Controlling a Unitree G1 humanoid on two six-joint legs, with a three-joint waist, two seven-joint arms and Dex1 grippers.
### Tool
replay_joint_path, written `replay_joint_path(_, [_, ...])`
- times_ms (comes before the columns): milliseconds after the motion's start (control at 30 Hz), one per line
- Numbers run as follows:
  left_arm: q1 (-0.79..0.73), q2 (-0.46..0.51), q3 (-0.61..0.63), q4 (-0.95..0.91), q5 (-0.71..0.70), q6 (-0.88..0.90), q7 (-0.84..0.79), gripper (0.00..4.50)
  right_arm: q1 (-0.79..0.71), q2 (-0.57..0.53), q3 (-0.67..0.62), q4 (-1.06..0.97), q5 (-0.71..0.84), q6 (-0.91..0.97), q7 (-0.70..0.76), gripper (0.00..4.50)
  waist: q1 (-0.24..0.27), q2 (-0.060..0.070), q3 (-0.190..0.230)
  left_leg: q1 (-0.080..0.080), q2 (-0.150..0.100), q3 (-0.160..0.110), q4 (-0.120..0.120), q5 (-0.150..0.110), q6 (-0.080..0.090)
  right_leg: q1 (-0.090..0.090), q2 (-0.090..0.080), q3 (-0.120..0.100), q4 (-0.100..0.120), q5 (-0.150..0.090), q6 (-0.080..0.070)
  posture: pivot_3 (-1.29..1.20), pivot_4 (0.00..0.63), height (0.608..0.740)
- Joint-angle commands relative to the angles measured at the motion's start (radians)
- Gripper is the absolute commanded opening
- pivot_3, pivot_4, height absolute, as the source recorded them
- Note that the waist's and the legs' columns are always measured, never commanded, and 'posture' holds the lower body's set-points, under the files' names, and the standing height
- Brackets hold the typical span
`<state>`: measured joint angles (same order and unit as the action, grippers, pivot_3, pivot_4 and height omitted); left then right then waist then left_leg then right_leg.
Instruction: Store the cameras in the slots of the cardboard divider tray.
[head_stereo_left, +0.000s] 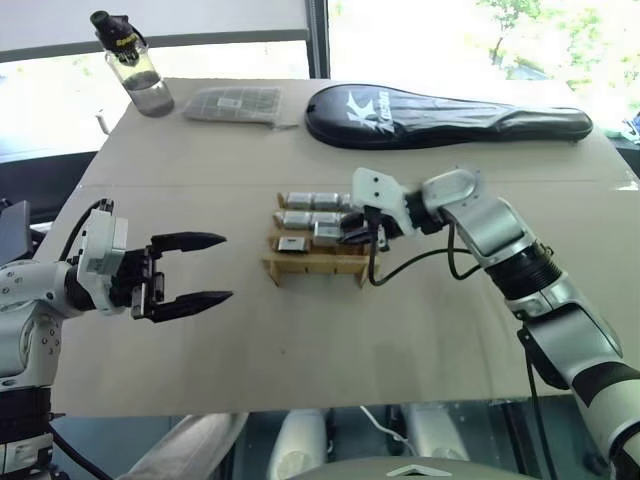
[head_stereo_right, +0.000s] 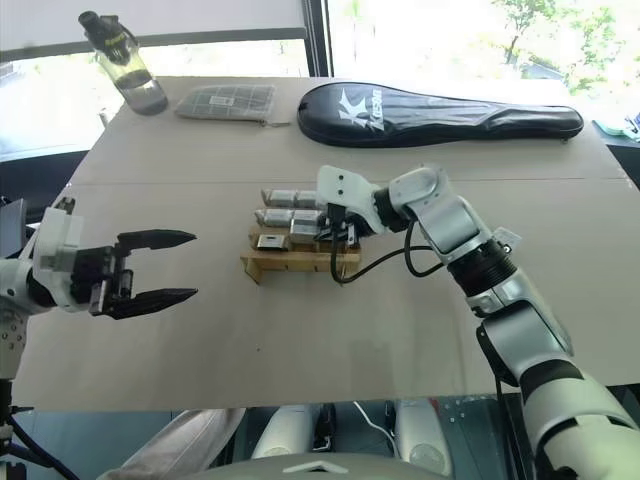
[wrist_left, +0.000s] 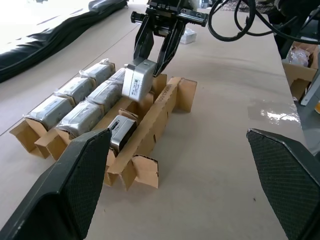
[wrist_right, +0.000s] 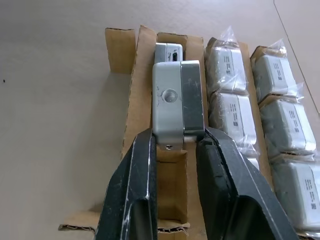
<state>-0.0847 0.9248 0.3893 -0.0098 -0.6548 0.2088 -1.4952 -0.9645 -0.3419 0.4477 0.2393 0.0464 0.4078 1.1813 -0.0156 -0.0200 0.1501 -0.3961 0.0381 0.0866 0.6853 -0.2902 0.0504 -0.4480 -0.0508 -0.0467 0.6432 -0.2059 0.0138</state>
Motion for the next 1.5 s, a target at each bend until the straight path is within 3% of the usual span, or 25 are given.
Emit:
replay_joint_path(33, [0.004,-0.004,0.028,-0.036,-0.015,-0.012,0.013,4.5,-0.017,0.018,0.009,0.026,-0.023,-0.033,-0.009,0.55,-0.001,0.0,0.0,0.0,0.0,0.0,0.0,0.0,0.0,0.0,0.0,0.0,0.0,0.0,0.0,0.0,0.15,0.74])
replay_joint_path(300, [0.006,-0.006,0.025,-0.038,-0.013,-0.014,0.02,4.5,-0.044,0.067,-0.021,0.04,-0.016,-0.03,-0.034,0.55,-0.001,0.0,0.0,0.001,0.0,0.0,0.0,0.0,0.0,0.0,0.0,0.0,0.0,0.0,0.0,0.0,0.15,0.74])
replay_joint_path(633, [0.013,-0.006,0.031,-0.041,-0.014,-0.014,0.021,4.5,-0.018,-0.003,0.042,-0.015,-0.044,0.071,0.055,0.55,0.002,0.0,0.0,0.0,0.0,0.0,0.0,0.0,0.0,0.0,0.0,0.0,0.0,0.0,0.0,0.0,0.15,0.74])
replay_joint_path(1000, [0.011,-0.006,0.029,-0.04,-0.015,-0.013,0.02,4.5,-0.019,0.035,0.059,-0.019,-0.062,0.154,-0.003,0.55,0.001,0.0,0.0,0.0,0.0,0.0,0.0,0.0,0.0,0.0,-0.001,0.0,0.0,0.0,0.0,0.0,0.15,0.74])
replay_joint_path(1100, [0.015,-0.005,0.031,-0.042,-0.016,-0.011,0.021,4.5,-0.016,0.029,0.062,-0.016,-0.067,0.123,0.001,1.96,0.001,0.0,0.0,0.0,-0.001,0.0,0.0,0.0,0.0,0.0,-0.001,0.0,-0.001,0.0,0.0,0.0,0.15,0.74])
replay_joint_path(1267, [0.01,-0.004,0.028,-0.043,-0.017,-0.009,0.02,4.5,-0.019,0.02,0.02,-0.075,-0.028,0.144,0.017,3.64,0.0,0.0,0.0,0.0,0.0,0.0,0.0,0.0,0.0,0.0,-0.001,0.0,-0.001,0.0,0.0,0.0,0.15,0.74])
replay_joint_path(1500, [-0.023,-0.002,0.005,-0.028,-0.016,-0.007,0.01,4.5,0.041,-0.093,-0.191,-0.344,0.112,0.365,-0.043,3.64,0.007,0.0,0.0,-0.001,-0.001,-0.002,0.0,0.0,0.0,0.0,-0.002,-0.002,-0.001,0.0,0.0,0.0,0.15,0.74])
